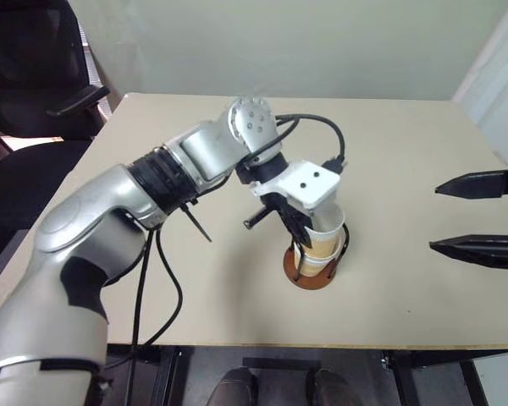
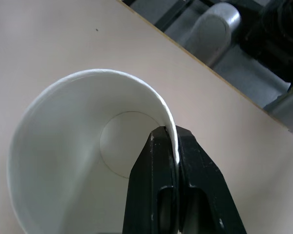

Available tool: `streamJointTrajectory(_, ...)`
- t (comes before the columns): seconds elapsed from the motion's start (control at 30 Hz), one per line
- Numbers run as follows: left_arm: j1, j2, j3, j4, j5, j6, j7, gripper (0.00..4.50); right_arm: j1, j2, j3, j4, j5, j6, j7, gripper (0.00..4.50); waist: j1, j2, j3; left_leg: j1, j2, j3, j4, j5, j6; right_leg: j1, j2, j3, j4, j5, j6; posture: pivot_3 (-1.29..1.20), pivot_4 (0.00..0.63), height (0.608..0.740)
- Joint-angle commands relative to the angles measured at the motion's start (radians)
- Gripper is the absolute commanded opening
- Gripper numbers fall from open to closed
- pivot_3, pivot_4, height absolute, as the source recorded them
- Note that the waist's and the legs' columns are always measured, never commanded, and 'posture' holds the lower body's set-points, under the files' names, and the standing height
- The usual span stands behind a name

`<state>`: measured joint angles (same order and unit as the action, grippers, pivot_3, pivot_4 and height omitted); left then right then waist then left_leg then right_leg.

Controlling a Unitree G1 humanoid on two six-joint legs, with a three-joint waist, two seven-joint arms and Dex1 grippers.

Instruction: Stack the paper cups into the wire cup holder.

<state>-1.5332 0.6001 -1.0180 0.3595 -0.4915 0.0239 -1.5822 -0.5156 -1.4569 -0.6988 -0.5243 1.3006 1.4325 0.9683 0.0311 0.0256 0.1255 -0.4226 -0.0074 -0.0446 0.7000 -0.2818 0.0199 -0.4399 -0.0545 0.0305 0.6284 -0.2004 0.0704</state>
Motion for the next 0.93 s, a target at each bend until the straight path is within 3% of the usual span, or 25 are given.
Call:
streamJointTrajectory(0.03,-0.01,-0.045,0.099,0.041,0.051,0.005,-0.032,0.44,0.01,-0.022,-0.051,-0.006,0.007,-0.008,-0.002,4.42,0.001,0.0,0.0,0.0,0.0,0.0,0.0,0.0,0.0,0.0,0.0,0.0,0.0,0.0,0.0,0.0,0.15,0.74)
streamJointTrajectory(0.17,-0.038,-0.113,0.207,0.112,0.084,0.046,-0.032,1.62,0.037,-0.017,-0.059,-0.015,-0.008,-0.022,0.005,4.42,0.003,0.0,0.0,0.0,0.0,0.0,0.001,0.0,0.0,0.001,-0.001,0.0,0.0,0.0,0.001,0.0,0.15,0.74)
streamJointTrajectory(0.43,-0.066,-0.064,0.456,0.164,0.035,0.246,-0.032,4.49,0.095,0.029,-0.028,-0.034,-0.033,-0.104,0.005,4.42,0.0,0.0,0.0,0.001,0.0,0.001,-0.001,0.0,0.001,0.001,0.0,0.0,-0.001,0.0,0.001,0.0,0.15,0.74)
streamJointTrajectory(0.53,-0.015,-0.006,0.533,0.148,0.06,0.318,-0.032,4.49,0.109,0.046,0.0,-0.033,-0.029,-0.134,-0.001,4.42,-0.001,0.001,0.0,0.002,0.0,0.001,-0.001,0.0,0.001,0.001,0.0,0.001,-0.001,0.0,0.001,0.0,0.15,0.74)
streamJointTrajectory(0.73,0.234,0.173,0.711,-0.018,0.089,0.469,0.123,4.49,0.083,0.051,0.132,0.016,-0.075,-0.246,0.019,4.42,-0.006,0.002,-0.001,0.004,0.001,0.001,0.0,0.0,0.0,0.001,0.002,0.001,0.001,0.0,0.001,0.0,0.15,0.74)
streamJointTrajectory(0.93,0.495,0.273,0.917,-0.247,0.009,0.725,0.307,4.49,0.068,0.063,0.21,0.028,-0.091,-0.299,0.019,4.42,-0.002,0.002,-0.001,0.004,0.0,-0.001,0.001,0.001,0.0,0.002,0.003,0.001,-0.001,0.0,0.0,0.0,0.15,0.74)
